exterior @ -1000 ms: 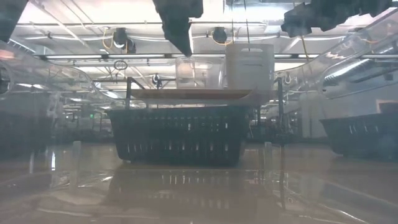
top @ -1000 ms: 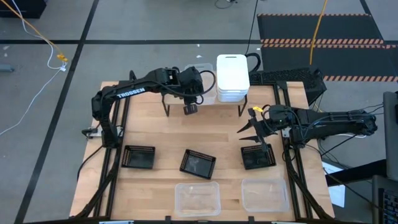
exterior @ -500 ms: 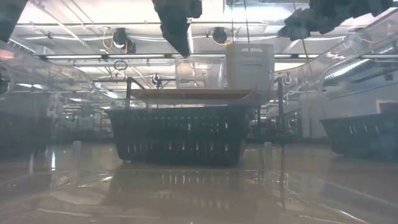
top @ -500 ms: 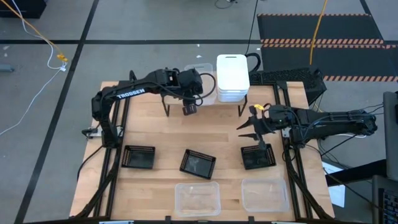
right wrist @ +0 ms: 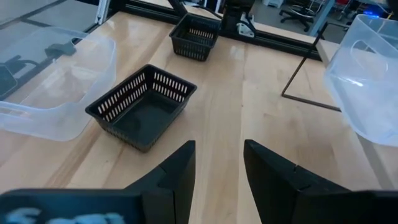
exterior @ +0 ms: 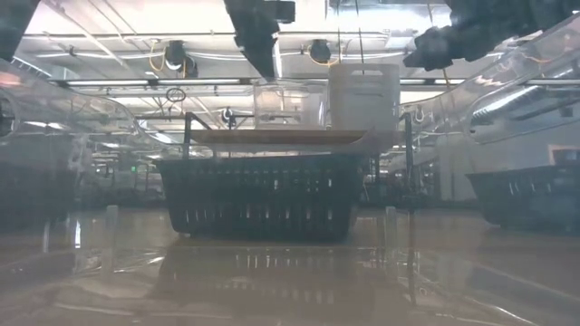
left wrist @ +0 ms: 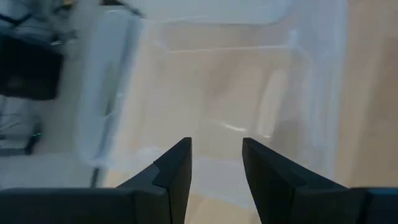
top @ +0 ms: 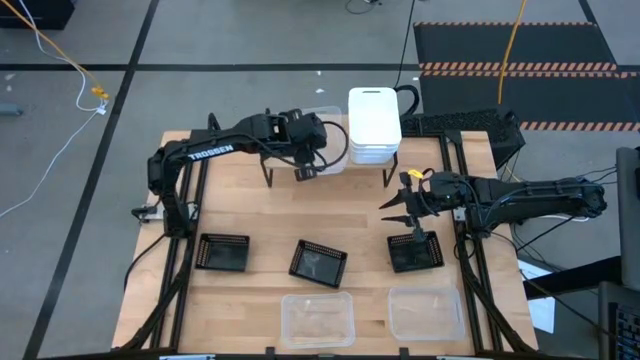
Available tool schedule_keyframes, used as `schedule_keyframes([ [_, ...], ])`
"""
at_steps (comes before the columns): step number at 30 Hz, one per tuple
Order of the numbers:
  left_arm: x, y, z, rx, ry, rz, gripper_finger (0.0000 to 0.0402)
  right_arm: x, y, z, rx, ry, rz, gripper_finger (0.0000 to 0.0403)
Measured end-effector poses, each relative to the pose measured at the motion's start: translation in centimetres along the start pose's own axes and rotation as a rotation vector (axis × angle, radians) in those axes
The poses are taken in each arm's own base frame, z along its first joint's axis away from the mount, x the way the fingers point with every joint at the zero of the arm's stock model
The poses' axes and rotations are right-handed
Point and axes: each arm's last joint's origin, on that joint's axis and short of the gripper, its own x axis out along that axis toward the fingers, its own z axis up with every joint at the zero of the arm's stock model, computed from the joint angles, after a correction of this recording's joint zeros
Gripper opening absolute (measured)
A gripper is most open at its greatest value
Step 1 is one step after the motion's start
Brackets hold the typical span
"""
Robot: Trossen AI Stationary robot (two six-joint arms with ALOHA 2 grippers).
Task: Stack baskets on shelf by color
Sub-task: Put the left transparent bin on the shelf
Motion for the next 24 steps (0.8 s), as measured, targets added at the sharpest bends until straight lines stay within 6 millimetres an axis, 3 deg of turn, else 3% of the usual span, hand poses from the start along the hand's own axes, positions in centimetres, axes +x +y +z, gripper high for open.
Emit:
schedule_keyframes([
  [3, -1.7, 0.2, -0.2, -0.022, -0.026, 0.067, 0.0145, 0.0, 0.0, 0.0, 0.0, 0.001, 0.0, 0.0129],
  [7, -5.2, -0.4, -0.5, -0.096, -0.118, 0.027, 0.0145, 0.0, 0.0, 0.0, -0.023, 0.001, 0.0, 0.0129],
  [13, -7.3, -3.9, -1.0, -0.084, -0.115, -0.158, 0.0145, 0.0, 0.0, 0.0, -0.019, 0.001, 0.001, 0.0129],
  [16, -6.5, -6.6, -1.0, -0.021, -0.057, -0.215, 0.0145, 0.0, 0.0, 0.1, -0.012, -0.005, -0.001, 0.0129],
  [19, -4.2, -8.9, -1.4, 0.008, -0.006, -0.218, 0.0145, 0.0, -0.1, 0.5, -0.02, -0.047, -0.01, 0.0129],
  [24, -0.4, -9.6, -2.9, 0.018, 0.056, -0.143, 0.0145, -0.1, -0.2, 1.1, -0.044, -0.118, -0.028, 0.0129],
])
